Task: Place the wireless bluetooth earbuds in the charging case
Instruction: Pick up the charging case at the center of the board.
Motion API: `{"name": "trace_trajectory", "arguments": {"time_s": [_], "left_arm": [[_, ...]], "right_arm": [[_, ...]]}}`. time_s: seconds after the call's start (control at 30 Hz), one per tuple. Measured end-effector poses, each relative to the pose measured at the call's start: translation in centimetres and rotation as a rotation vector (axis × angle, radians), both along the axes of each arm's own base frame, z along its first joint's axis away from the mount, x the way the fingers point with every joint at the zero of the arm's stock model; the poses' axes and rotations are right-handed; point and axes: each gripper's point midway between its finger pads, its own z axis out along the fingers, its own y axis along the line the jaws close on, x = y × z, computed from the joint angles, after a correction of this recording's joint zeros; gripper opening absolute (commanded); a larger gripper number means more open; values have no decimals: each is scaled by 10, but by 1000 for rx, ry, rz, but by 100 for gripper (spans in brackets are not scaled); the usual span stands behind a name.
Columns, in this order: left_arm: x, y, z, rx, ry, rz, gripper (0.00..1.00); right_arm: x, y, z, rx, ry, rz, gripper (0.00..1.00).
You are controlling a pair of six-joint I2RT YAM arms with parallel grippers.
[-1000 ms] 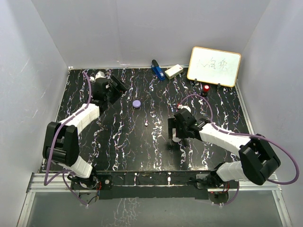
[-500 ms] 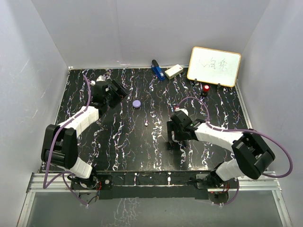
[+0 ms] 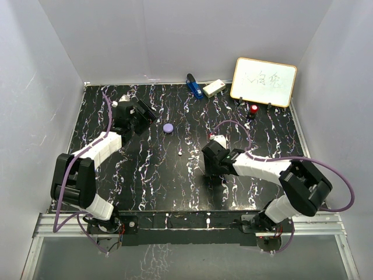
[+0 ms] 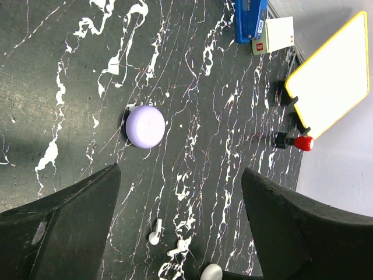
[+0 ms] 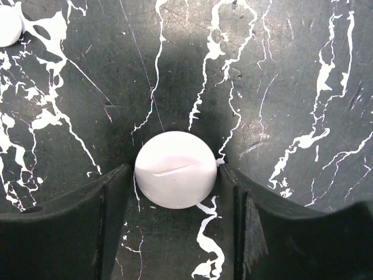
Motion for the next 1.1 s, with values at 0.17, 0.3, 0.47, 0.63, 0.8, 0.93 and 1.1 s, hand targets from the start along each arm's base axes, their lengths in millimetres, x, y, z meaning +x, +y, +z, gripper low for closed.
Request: {"name": "trace_trajectory", "arguments": {"time_s": [0.17,0.3,0.47,0.63,0.8,0.93,1.1], "left_arm": [[0,0,1,-1,-1,-1,83],[-1,-2,3,-8,-4,-10,82],[-6,-16,12,-65,-21,-81,77],[-17,-37,21,-177,-47,-183,72],[-36,-49,17,-253,-31,-259,70],[-50,-51,28,-278,-62,-303,69],[-64,-53,43,-296,-118,-342,64]], "right_arm": [[2,0,0,1,-11,-18,35],[3,0,0,0,-15,-18,27],[11,6,5,-8,-53,74,19],[39,45,34,78,-171,241,15],[84,102,85,190,-357,400,10],[98,128,102,233,-434,497,4],[101,146,107,286,-466,588,0]]}}
